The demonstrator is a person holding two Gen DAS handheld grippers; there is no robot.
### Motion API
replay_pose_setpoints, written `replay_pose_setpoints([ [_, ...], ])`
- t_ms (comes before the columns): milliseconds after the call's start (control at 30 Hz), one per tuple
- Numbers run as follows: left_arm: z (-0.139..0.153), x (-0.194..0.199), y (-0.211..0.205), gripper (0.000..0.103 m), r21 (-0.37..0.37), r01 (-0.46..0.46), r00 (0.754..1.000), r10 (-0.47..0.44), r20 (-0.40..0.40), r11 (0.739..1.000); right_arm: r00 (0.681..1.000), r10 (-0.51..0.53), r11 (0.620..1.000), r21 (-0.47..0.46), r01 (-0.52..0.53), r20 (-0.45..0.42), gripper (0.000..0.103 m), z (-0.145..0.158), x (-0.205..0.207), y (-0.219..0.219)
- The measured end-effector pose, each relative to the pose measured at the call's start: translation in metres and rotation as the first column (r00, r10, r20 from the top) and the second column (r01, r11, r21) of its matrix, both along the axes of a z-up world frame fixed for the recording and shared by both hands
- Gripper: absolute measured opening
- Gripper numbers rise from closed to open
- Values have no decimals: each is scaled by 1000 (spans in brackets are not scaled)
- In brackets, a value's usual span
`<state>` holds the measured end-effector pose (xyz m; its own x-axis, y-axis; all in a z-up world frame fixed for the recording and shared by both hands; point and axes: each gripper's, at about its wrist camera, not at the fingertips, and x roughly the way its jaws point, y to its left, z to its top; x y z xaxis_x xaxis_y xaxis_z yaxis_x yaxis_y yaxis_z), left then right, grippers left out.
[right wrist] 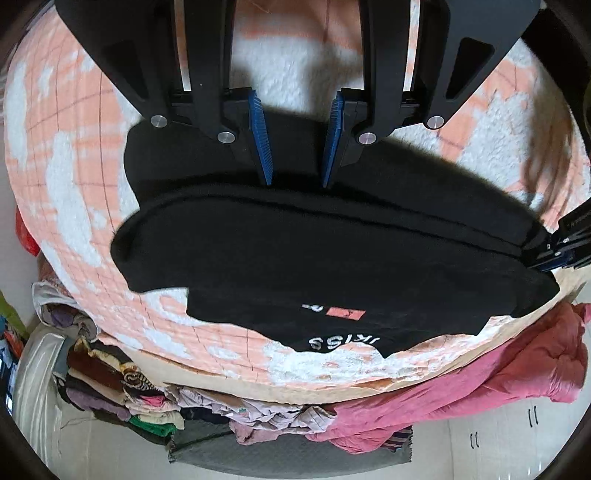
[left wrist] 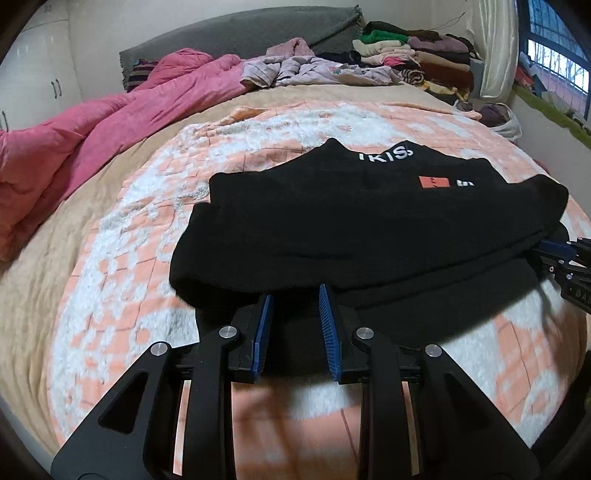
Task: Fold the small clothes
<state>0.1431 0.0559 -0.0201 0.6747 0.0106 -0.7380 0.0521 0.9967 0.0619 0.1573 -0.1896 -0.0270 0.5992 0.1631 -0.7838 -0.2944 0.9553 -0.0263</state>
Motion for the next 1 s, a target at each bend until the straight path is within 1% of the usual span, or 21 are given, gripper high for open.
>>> replay_pose_setpoints([
  [200, 5, 20, 7, 18, -46, -14, 1000, 14, 0, 999, 1000, -7, 1000, 22, 7, 9, 26, 0, 20, -1],
  [367, 13, 43, 17, 19, -103, -33, 999, 33, -2, 994, 1000, -9, 999, 35, 8, 28, 27, 9, 42, 1],
  [433, 21, 54, 24, 22, -130, -42, 999, 43, 0, 991, 999, -10, 999, 42, 9, 34, 27, 15, 55, 2],
  [467, 25, 59, 26, 27, -139, -46, 999, 47, 5, 989, 999, -13, 999, 49, 11, 35, 27, 17, 60, 2],
  [500, 30, 65, 31, 29, -143, -54, 998, 56, 14, 988, 999, -16, 998, 58, 14, 34, 27, 18, 66, 1],
  [600, 40, 83, 42, 29, -166, -66, 997, 70, 18, 984, 999, -36, 996, 86, 33, 27, 27, 23, 89, -1],
  [700, 44, 103, 55, 29, -212, -81, 997, 82, -3, 974, 998, -65, 991, 119, 64, 5, 27, 23, 111, -3],
  [733, 46, 107, 59, 29, -238, -85, 996, 86, -7, 968, 997, -78, 989, 128, 78, -1, 27, 23, 119, -4],
  [800, 50, 111, 65, 29, -283, -85, 996, 87, -6, 955, 996, -93, 988, 126, 93, -4, 27, 23, 131, -3],
  [867, 54, 111, 70, 29, -339, -71, 997, 76, 3, 938, 994, -111, 987, 119, 111, -10, 27, 23, 143, -2],
  [933, 53, 114, 73, 29, -368, -69, 997, 73, -1, 927, 992, -125, 985, 119, 126, -13, 27, 23, 152, -2],
  [967, 52, 114, 75, 30, -385, -68, 997, 73, -2, 920, 992, -126, 985, 120, 127, -10, 27, 24, 154, -1],
  [1000, 50, 116, 78, 34, -414, -63, 998, 67, -5, 908, 992, -125, 985, 122, 125, -6, 27, 25, 155, -1],
])
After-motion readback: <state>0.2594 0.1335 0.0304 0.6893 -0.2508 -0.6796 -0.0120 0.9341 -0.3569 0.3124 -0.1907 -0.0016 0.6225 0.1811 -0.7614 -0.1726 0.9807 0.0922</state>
